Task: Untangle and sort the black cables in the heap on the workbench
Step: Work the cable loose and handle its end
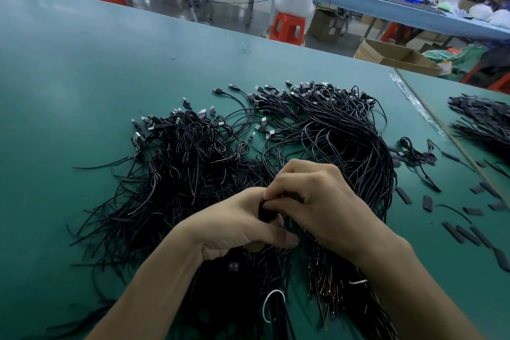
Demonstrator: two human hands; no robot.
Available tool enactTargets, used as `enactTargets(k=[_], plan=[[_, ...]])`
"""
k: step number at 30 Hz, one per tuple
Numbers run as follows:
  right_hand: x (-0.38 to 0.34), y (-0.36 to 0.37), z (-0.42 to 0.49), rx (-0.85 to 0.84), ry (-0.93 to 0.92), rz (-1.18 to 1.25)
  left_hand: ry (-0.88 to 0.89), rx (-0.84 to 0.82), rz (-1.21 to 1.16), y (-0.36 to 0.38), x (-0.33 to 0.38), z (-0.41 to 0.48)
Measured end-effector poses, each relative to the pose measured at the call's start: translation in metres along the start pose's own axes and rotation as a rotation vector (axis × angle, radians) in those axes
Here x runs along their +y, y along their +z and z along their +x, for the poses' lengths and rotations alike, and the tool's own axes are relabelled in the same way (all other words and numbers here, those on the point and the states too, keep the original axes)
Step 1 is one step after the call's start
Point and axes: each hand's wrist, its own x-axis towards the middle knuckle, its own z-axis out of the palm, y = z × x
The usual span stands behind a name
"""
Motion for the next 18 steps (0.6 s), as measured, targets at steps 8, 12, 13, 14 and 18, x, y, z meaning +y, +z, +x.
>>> enactTargets(k=[8, 12, 13, 14, 18], plan=[[0.014, -0.002, -0.005, 0.156, -0.012, -0.01, 0.024, 0.039, -0.299, -0.003, 0.001, 0.001], [0.015, 0.001, -0.004, 0.221, 0.008, -0.013, 0.026, 0.039, -0.45, -0.001, -0.002, 0.004], [0.016, 0.002, -0.004, 0.22, 0.004, -0.007, 0.024, 0.049, -0.481, 0.001, -0.002, 0.005], [0.015, 0.004, -0.004, 0.22, 0.002, -0.004, 0.028, 0.062, -0.501, 0.001, -0.003, 0.006], [0.014, 0.008, -0.005, 0.207, -0.035, -0.02, 0.001, 0.134, -0.582, 0.003, -0.003, 0.009]])
